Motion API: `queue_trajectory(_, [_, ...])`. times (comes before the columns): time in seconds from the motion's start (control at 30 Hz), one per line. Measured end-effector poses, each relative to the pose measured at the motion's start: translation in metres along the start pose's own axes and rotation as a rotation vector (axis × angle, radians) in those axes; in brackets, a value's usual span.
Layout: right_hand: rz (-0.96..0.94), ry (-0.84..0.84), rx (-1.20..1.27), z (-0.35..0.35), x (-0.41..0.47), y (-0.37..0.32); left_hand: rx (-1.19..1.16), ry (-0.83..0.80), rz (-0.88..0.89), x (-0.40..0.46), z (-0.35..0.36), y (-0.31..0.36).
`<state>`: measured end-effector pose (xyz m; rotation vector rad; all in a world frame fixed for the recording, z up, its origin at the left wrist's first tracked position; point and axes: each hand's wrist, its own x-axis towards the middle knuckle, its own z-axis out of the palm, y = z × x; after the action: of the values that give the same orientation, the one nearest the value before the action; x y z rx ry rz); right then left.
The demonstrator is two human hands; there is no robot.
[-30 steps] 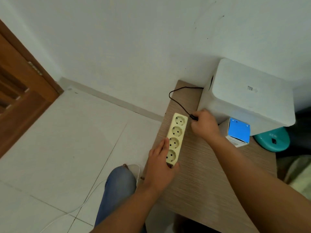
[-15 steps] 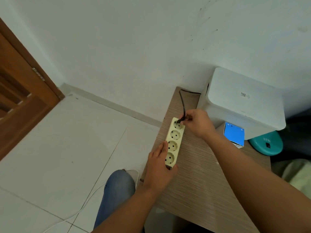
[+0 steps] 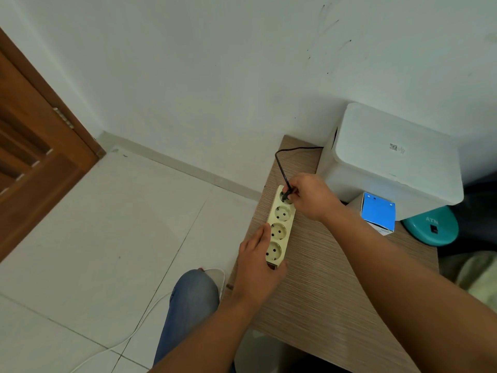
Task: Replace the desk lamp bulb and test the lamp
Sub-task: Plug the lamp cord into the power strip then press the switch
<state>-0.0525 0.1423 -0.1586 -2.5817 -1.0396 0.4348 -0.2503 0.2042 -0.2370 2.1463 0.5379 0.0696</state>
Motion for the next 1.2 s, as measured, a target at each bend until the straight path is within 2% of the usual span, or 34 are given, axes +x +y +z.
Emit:
queue_trajectory(0.37, [0.033,-0.035,-0.104,0.000,0.005,-0.008,-0.008,-0.002,0.000,0.000,0.001,-0.002])
queue_trajectory(0.77, [0.098,-0.046,0.007,0.015,0.006,0.013,-0.027,0.001,0.001,0.000,0.001,-0.002])
queue_trajectory(0.9, [0.066,-0.027,-0.019,0.020,0.007,0.014,-0.011,-0.013,-0.001,-0.001,-0.001,0.000])
queue_trajectory(0.97, [0.110,-0.014,-0.022,0.022,0.004,0.013,0.008,-0.032,-0.007,0.000,-0.003,0.001])
queue_trajectory(1.07, [0.212,0.053,0.073,0.022,-0.014,0.005,0.040,-0.066,-0.013,0.001,-0.007,0.005])
queue_trajectory(1.2, [0.251,0.137,0.192,0.019,-0.056,-0.006,0.106,-0.096,-0.041,-0.001,-0.012,0.014])
